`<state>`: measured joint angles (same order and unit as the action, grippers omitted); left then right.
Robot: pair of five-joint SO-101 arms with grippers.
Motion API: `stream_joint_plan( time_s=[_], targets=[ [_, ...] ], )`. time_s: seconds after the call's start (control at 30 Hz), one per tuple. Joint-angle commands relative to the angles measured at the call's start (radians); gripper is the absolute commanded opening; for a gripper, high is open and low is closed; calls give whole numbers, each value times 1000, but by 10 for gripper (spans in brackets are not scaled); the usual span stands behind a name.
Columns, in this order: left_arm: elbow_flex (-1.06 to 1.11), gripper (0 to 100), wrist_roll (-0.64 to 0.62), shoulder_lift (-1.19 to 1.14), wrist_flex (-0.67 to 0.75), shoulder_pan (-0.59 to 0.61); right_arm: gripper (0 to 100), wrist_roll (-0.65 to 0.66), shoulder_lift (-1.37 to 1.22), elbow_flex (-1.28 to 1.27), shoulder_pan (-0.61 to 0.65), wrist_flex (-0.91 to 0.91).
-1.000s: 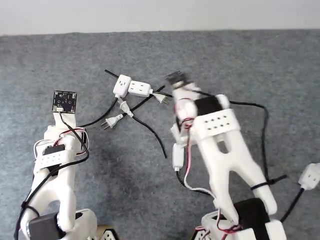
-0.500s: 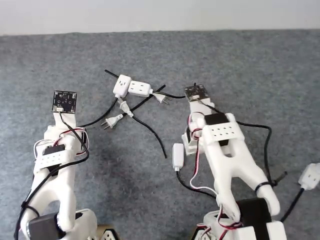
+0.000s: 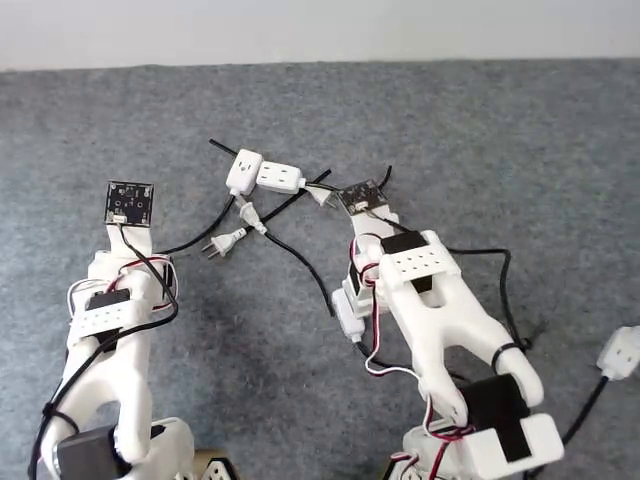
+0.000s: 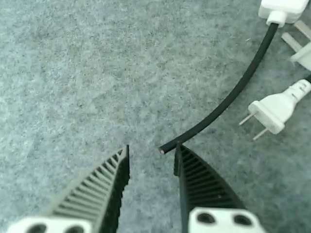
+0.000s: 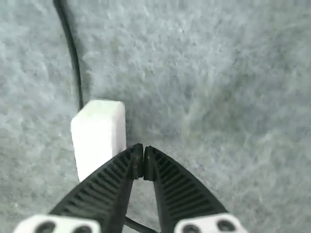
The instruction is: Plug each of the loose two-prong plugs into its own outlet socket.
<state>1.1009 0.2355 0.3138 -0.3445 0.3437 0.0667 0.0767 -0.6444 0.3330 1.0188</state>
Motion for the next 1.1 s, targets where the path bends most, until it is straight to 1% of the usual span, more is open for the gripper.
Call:
stream_joint_plan(
  time_s=[0.0, 0.17, 0.37, 0.53, 0.7, 0.97, 1.07],
  targets=[
    [-56, 141, -2, 3, 18, 0, 9, 12, -1, 18, 35, -19],
    [-56, 141, -2, 3, 18, 0, 9, 9, -1, 20, 120, -15],
    [-58, 141, -2, 3, 20, 0, 9, 5, 25, 17, 177, 50],
    [-58, 141, -2, 3, 20, 0, 9, 8, 174, -44, 226, 56],
    [-58, 141, -2, 3, 20, 0, 9, 12, 314, -152, 280, -16],
    [-58, 141, -2, 3, 20, 0, 9, 44, 423, -216, 349, -28],
    [-58, 141, -2, 3, 20, 0, 9, 49, 469, -210, 337, -36]
  ],
)
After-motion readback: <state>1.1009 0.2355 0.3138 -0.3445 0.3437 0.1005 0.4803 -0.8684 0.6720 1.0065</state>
